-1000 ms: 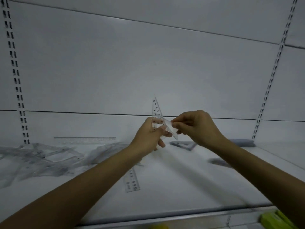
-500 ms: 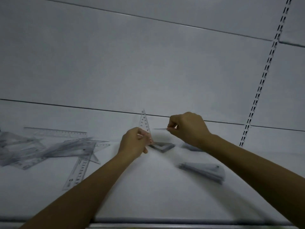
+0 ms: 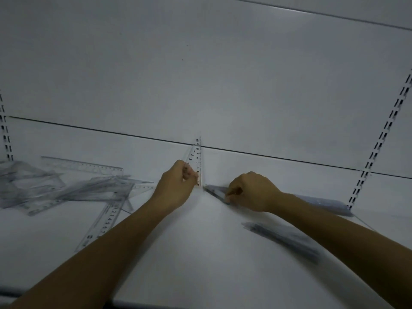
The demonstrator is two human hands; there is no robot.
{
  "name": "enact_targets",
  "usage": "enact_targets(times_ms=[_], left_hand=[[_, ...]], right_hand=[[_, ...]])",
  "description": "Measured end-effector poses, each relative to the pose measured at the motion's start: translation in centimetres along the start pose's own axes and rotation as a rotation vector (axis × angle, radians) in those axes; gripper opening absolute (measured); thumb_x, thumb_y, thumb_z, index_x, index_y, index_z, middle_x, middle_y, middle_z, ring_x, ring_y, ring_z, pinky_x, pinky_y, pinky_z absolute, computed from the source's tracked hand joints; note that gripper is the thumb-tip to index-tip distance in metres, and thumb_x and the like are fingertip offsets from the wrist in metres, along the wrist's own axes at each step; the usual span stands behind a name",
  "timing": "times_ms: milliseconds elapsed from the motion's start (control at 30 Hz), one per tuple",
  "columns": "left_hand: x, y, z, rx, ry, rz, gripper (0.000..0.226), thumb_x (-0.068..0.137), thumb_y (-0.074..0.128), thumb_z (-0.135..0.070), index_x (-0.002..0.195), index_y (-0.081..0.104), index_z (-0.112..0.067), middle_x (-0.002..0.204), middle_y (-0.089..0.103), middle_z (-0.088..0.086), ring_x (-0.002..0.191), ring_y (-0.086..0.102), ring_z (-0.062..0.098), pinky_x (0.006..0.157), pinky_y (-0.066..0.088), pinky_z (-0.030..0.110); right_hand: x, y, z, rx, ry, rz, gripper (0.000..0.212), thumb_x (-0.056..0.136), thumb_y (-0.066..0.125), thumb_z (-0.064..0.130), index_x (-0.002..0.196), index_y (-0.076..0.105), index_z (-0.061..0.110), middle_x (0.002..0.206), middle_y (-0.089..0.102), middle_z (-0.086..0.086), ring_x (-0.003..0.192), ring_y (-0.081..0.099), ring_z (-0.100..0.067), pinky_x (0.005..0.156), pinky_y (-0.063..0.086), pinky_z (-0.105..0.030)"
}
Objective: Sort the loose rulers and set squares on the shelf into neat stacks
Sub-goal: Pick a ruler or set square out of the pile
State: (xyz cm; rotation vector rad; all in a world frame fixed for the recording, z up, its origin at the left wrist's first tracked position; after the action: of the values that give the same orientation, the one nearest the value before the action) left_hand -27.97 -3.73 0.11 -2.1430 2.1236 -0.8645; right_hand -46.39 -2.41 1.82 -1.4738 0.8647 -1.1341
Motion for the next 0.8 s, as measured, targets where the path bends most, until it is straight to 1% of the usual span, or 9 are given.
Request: enact_targets(times_ms=[133, 200, 300, 400, 467, 533, 633, 700, 800], left_hand=[[-0.1, 0.5, -0.4, -0.142, -0.043, 0.090, 0.009, 0.091, 0.055, -0.012, 0.099, 0.051, -0.015, 0.092, 0.063, 0.012, 0.057, 0.050, 0.011, 0.046, 0.039, 0.017], [-0.5, 0.7, -0.8, -0.253, -0.069, 0.151, 0.023, 0.091, 0.059, -0.017, 0.112, 0.050, -0.017, 0.092, 0.068, 0.011, 0.051, 0.049, 0.009, 0.042, 0.039, 0.015], [-0.9, 0.8, -1.3, -0.344, -0.094, 0.218, 0.026, 0.095, 0.053, -0.021, 0.120, 0.055, -0.014, 0.078, 0.063, 0.006, 0.046, 0.042, 0.006, 0.040, 0.035, 0.016], [-1.5, 1.2, -2.2, -0.371, -0.074, 0.279, 0.027, 0.096, 0.049, -0.026, 0.117, 0.060, -0.013, 0.065, 0.049, 0.002, 0.040, 0.037, 0.003, 0.039, 0.031, 0.015], [-2.2, 1.7, -3.2, -0.395, -0.033, 0.317, 0.024, 0.097, 0.044, -0.031, 0.113, 0.057, -0.019, 0.062, 0.045, 0.000, 0.042, 0.036, 0.004, 0.041, 0.031, 0.017], [-2.8, 2.0, -4.2, -0.413, 0.009, 0.306, 0.019, 0.097, 0.039, -0.035, 0.108, 0.051, -0.024, 0.059, 0.046, -0.004, 0.044, 0.037, 0.005, 0.043, 0.032, 0.018], [-3.7, 2.7, -5.0, -0.396, 0.083, 0.318, 0.016, 0.098, 0.035, -0.035, 0.106, 0.046, -0.027, 0.057, 0.047, -0.007, 0.049, 0.037, 0.006, 0.046, 0.032, 0.020], [-4.5, 3.4, -5.3, -0.378, 0.130, 0.343, 0.016, 0.098, 0.033, -0.035, 0.110, 0.044, -0.029, 0.059, 0.046, -0.007, 0.050, 0.037, 0.006, 0.046, 0.032, 0.021], [-5.2, 4.1, -6.0, -0.361, 0.176, 0.339, 0.021, 0.096, 0.034, -0.038, 0.114, 0.042, -0.031, 0.061, 0.046, -0.005, 0.052, 0.039, 0.006, 0.047, 0.035, 0.022]], right_hand=[[-0.2, -0.1, 0.3, -0.054, -0.004, -0.013, 0.026, 0.089, 0.058, 0.039, 0.101, 0.072, 0.022, 0.104, 0.069, 0.000, 0.093, 0.061, -0.019, 0.075, 0.048, -0.029], [-0.9, -1.0, 1.2, -0.134, -0.088, -0.204, 0.038, 0.088, 0.054, 0.045, 0.112, 0.067, 0.019, 0.115, 0.065, -0.002, 0.099, 0.060, -0.023, 0.078, 0.044, -0.028], [-3.0, -3.4, 3.1, -0.186, -0.284, -0.558, 0.041, 0.080, 0.066, 0.039, 0.113, 0.063, 0.015, 0.116, 0.065, -0.008, 0.096, 0.063, -0.027, 0.075, 0.047, -0.033], [-4.4, -4.8, 4.1, -0.169, -0.377, -0.678, 0.040, 0.083, 0.056, 0.044, 0.113, 0.058, 0.018, 0.110, 0.065, -0.003, 0.094, 0.060, -0.019, 0.075, 0.047, -0.032], [-5.2, -5.7, 4.3, 0.042, -0.268, -0.704, 0.034, 0.085, 0.059, 0.040, 0.113, 0.056, 0.020, 0.106, 0.062, 0.004, 0.090, 0.055, -0.009, 0.074, 0.043, -0.021], [-6.3, -6.2, 3.6, 0.418, -0.046, -0.710, 0.026, 0.087, 0.064, 0.033, 0.108, 0.053, 0.023, 0.103, 0.059, 0.011, 0.087, 0.055, -0.002, 0.071, 0.043, -0.013], [-7.7, -5.7, 2.9, 0.982, 0.146, -0.506, 0.013, 0.089, 0.062, 0.028, 0.099, 0.060, 0.020, 0.094, 0.069, 0.005, 0.083, 0.066, -0.007, 0.067, 0.049, -0.020], [-8.6, -5.3, 3.4, 1.109, 0.109, -0.314, 0.016, 0.090, 0.059, 0.023, 0.100, 0.068, 0.014, 0.093, 0.073, -0.004, 0.084, 0.070, -0.015, 0.068, 0.053, -0.024], [-10.1, -5.0, 3.4, 1.196, 0.106, -0.248, 0.019, 0.089, 0.059, 0.018, 0.105, 0.069, 0.014, 0.097, 0.073, -0.004, 0.087, 0.069, -0.014, 0.070, 0.052, -0.024]])
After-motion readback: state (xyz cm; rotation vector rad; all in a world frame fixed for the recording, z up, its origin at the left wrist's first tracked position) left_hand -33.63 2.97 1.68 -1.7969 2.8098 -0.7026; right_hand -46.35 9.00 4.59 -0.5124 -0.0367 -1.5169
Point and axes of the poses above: each hand's wrist, its own x-axis towards the middle knuckle, its own y-axis out of the palm, z = x × y, the point moved 5 cm from there along x, towards the middle knuckle
